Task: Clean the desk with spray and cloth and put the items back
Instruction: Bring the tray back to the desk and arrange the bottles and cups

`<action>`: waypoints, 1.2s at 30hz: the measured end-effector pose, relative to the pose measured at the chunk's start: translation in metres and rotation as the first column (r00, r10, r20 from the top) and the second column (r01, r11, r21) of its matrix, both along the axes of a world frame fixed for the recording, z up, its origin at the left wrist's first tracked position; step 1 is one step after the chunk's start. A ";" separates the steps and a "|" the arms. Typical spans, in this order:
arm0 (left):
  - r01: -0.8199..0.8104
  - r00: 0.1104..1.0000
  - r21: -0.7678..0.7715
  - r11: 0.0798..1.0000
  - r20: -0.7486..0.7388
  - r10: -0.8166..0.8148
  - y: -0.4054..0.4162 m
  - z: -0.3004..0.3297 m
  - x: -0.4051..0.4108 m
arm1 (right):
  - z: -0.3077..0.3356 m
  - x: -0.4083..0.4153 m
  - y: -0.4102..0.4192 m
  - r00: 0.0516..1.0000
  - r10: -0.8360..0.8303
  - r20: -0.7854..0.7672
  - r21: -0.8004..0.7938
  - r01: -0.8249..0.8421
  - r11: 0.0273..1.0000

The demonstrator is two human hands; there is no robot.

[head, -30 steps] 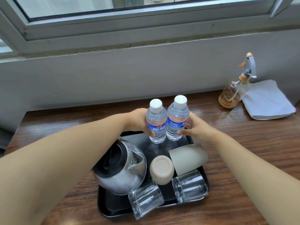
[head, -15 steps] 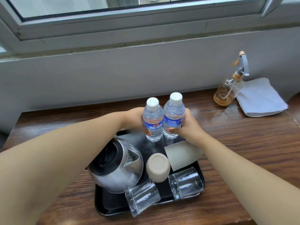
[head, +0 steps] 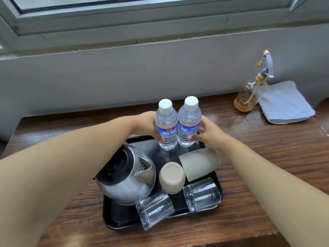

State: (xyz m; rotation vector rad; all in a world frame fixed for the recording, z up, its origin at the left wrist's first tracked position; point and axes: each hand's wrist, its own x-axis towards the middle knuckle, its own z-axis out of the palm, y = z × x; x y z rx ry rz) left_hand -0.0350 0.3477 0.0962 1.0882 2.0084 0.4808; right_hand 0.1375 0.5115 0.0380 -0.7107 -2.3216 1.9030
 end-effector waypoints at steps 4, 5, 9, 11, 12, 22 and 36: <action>0.001 1.000 -0.007 1.000 -0.009 -0.001 0.000 0.001 0.001 | -0.002 0.002 0.002 1.000 0.007 -0.002 -0.046 -0.007 0.999; 0.000 1.000 -0.008 1.000 -0.013 0.000 0.000 0.001 0.001 | -0.001 0.002 0.002 1.000 0.011 0.002 -0.045 -0.011 0.999; -0.003 1.000 -0.013 1.000 -0.020 0.003 0.000 0.002 0.001 | 0.000 0.002 -0.002 1.000 -0.019 0.017 -0.029 0.019 0.999; -0.004 1.000 -0.008 1.000 -0.025 0.003 0.000 0.002 0.002 | -0.002 0.000 -0.009 0.999 -0.044 0.013 0.007 0.044 0.999; -0.007 1.000 -0.005 1.000 -0.027 0.007 0.000 0.002 0.002 | -0.003 -0.001 -0.011 0.998 -0.059 0.007 0.036 0.059 0.998; -0.016 1.000 0.005 1.000 -0.024 0.016 0.001 0.002 0.002 | -0.005 0.001 0.001 1.000 -0.024 0.008 0.007 0.024 1.000; 0.015 1.000 -0.007 1.000 -0.016 -0.016 0.001 0.001 0.000 | 0.006 -0.001 0.003 0.999 0.043 -0.008 -0.006 -0.043 0.999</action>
